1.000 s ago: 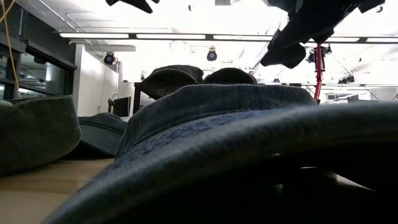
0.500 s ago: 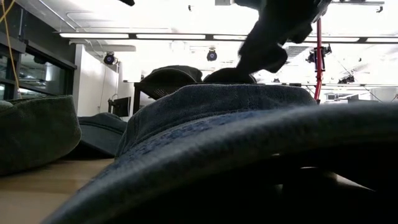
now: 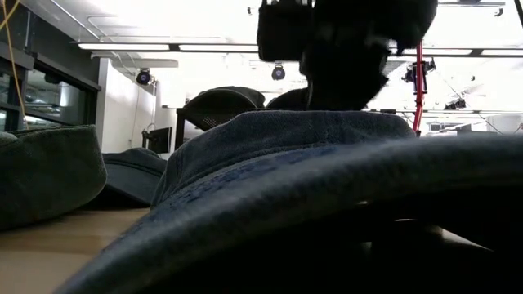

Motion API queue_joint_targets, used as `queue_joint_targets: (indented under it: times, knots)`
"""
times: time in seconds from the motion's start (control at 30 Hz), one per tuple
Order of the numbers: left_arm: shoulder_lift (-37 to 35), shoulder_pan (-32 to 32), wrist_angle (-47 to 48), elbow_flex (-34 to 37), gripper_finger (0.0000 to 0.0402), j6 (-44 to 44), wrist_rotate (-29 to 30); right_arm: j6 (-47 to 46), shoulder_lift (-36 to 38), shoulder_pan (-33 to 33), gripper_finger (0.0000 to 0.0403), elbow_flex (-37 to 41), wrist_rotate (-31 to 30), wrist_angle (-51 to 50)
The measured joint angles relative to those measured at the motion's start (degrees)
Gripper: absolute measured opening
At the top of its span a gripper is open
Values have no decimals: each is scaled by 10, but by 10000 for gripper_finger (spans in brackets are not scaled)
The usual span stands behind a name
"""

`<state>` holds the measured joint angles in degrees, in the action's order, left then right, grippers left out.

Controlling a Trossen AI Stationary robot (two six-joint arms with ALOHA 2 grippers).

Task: Pick & Place hat
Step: Stack the bottom dark blue cap on top of the other dark blue cap on the shelf

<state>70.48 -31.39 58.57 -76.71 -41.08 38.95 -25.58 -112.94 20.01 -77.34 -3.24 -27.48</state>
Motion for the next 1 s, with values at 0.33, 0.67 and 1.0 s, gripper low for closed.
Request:
queue_joint_targets:
  times: [0.33, 0.67, 1.0]
  knots:
    - [0, -14, 0, 0, 182, 1, 7, -3, -34, 0, 213, 3, -27, -4]
    - [0, -14, -1, 0, 182, 1, 3, 10, -43, 0, 213, 3, -61, -5]
    - [0, -14, -1, 0, 182, -7, -4, 1, -69, 6, 205, 1, -33, 7]
